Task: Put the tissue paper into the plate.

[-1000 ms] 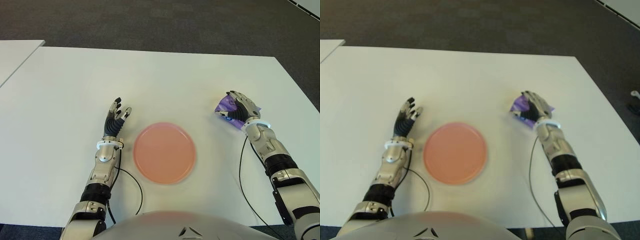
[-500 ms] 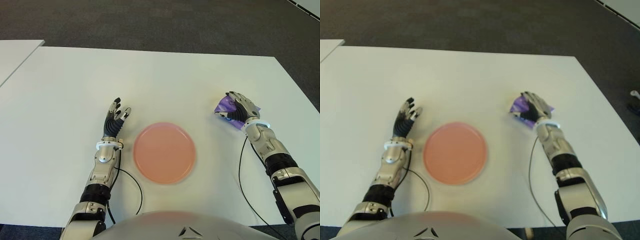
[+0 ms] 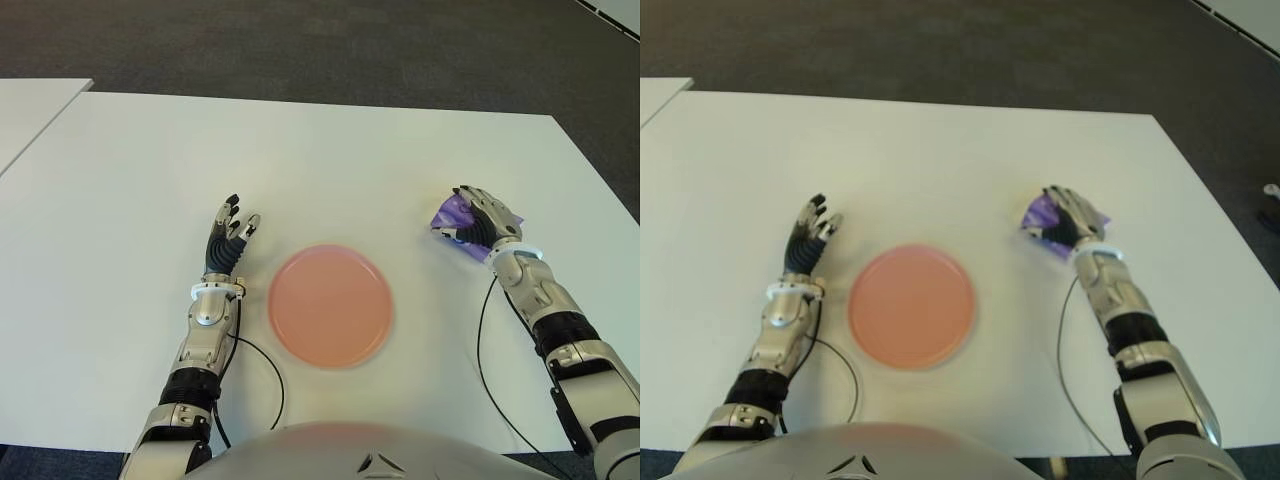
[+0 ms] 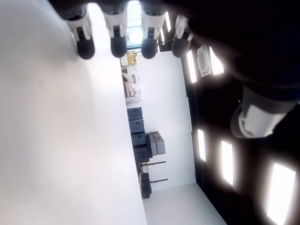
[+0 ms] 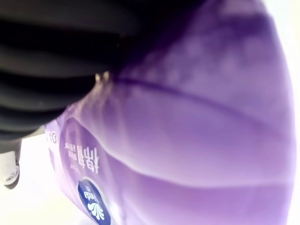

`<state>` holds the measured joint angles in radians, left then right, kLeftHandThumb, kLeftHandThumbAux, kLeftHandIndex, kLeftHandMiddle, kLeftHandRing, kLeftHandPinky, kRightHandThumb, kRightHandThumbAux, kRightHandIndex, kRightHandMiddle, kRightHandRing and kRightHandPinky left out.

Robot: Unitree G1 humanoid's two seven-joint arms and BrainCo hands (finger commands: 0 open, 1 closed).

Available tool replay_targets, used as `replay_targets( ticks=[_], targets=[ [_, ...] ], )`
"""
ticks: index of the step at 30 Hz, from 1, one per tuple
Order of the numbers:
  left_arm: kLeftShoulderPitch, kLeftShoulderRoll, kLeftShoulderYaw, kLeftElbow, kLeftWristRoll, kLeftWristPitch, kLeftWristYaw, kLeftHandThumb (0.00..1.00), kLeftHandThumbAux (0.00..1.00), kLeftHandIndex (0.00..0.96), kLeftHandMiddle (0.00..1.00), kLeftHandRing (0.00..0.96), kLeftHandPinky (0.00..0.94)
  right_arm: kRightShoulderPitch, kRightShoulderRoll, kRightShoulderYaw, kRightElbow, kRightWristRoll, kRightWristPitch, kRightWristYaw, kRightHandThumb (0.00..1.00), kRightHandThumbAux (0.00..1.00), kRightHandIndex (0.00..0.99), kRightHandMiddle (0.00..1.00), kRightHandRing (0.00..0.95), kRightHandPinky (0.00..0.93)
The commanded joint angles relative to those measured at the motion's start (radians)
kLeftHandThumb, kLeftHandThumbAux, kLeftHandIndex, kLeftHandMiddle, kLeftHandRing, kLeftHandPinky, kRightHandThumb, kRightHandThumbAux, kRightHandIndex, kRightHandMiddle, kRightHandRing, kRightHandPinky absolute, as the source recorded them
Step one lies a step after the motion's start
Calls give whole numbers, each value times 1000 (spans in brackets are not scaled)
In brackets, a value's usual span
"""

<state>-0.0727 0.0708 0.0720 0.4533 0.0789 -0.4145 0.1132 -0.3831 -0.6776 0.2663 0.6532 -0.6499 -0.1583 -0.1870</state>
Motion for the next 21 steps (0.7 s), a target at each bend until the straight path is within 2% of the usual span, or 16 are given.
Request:
replay_targets(
  ticks=[1,9,13,16,21],
  targets=[
    [7,3,5,6,4,16,10,0,492,0,0,0,0,75,-26,4,-27,-18,15,6,0,454,0,0,0,0],
    [11,2,5,2,1,16,8,0,493,0,0,0,0,151,-66,-39,-139,-32,37,-48,0,460,0,0,0,0],
    [13,2,4,0,1,16,7,0,494,0,0,0,0,235,-108,-101,-263,-18,41,-53,0,475,0,0,0,0],
    [13,2,4,0,0,13,5,0,494,0,0,0,0,331,-145,-182,-402,-3,51,-41,0,488,0,0,0,0],
    [15,3,1,0,2,10,2,0,491,0,0,0,0,384,-138,-237,-485,-17,54,-59,0,504,0,0,0,0]
  ],
)
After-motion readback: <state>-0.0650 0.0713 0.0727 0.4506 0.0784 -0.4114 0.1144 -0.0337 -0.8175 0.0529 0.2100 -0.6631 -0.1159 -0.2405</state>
